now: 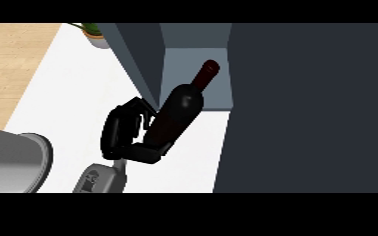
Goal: Pick up the wine, place it into the cabinet and close the cabinet
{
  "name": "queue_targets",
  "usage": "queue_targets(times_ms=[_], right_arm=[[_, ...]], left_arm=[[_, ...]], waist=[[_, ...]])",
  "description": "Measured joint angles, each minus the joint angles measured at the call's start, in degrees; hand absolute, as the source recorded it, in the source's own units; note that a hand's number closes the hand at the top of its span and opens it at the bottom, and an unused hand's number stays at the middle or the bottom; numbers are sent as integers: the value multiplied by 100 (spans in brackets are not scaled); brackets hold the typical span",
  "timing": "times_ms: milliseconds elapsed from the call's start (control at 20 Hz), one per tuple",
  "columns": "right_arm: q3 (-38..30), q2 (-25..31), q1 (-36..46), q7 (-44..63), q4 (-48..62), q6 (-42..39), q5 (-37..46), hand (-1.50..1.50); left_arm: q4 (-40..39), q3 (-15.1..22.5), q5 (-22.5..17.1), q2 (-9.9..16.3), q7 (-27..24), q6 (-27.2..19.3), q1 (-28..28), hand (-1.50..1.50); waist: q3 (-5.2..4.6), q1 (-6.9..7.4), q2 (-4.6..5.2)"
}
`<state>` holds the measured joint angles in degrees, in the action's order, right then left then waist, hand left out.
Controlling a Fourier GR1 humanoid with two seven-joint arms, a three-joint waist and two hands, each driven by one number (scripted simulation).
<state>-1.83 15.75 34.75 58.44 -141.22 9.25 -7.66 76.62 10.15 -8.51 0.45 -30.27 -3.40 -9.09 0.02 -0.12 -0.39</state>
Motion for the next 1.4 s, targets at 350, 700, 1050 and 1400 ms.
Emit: queue_targets(times_ms=[350,700,1050,1400], right_arm=[[-64,-27,-98,-89,8,-44,-38,-150],[-176,8,-153,-65,13,-108,-89,-150],[-269,45,-47,-42,57,-170,-150,-150],[-329,-10,-157,-95,147,-255,-194,-150]], left_arm=[[950,772,-354,-36,1217,-1036,-491,150],[1374,1063,-252,-41,2453,-2087,-1374,150],[639,894,-420,-43,2754,-2612,-2381,150],[-112,820,-233,-7,2450,-2751,-2836,150]], waist=[[1,-33,8],[1,-46,13],[-1,-81,29],[1,-82,31]])
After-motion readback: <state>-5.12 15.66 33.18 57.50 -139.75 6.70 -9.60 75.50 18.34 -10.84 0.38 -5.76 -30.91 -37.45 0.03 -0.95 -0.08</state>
